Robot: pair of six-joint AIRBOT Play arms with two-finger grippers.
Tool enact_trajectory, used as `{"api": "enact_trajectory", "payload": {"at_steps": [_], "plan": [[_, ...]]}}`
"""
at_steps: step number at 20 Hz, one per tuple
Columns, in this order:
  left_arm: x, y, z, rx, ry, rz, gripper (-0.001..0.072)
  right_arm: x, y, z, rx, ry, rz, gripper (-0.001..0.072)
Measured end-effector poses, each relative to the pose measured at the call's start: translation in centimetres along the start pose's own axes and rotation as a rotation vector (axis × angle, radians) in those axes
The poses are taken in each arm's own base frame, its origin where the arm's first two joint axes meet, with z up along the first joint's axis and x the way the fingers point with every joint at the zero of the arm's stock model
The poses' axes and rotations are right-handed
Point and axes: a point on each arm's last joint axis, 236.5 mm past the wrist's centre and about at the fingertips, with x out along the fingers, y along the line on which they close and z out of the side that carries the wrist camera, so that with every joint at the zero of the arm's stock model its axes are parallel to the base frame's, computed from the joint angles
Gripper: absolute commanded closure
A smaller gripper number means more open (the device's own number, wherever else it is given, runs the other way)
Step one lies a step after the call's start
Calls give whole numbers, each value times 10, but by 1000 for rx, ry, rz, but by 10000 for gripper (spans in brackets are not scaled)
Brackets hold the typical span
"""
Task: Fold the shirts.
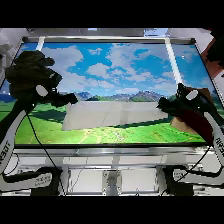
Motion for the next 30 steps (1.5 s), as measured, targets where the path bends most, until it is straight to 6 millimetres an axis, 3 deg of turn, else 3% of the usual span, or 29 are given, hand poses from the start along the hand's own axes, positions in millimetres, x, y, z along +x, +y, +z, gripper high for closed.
{"api": "enact_trajectory", "payload": {"at_steps": [3,6,9,11,16,20,24,25,26,27,28,30], "plan": [[-12,-20,23,-28,-50,-63,10,-27,6,11,-66,-31,-22,308],[-35,-68,64,-17,-177,-232,11,-59,4,23,-155,-72,-87,259],[-52,-116,89,59,-288,-363,11,-70,-12,27,-159,-75,-138,205],[-46,-142,82,127,-281,-393,11,-65,-21,25,-124,-53,-125,206],[-4,-188,42,250,-184,-398,11,-42,-20,18,-85,7,-47,207],[23,-201,19,265,-117,-394,12,-28,-22,11,-87,35,-35,207],[32,-204,9,261,-81,-396,12,-12,-34,-4,-91,71,-55,210],[33,-204,7,262,-75,-396,11,-9,-37,-8,-90,80,-58,239],[33,-205,5,263,-70,-397,11,-6,-38,-11,-92,88,-58,380],[34,-205,5,264,-67,-397,12,-4,-39,-14,-97,97,-55,617],[34,-205,4,264,-63,-398,11,-3,-38,-17,-106,105,-49,680],[35,-205,1,265,-53,-400,12,-3,-37,-27,-137,146,-36,679]]}}
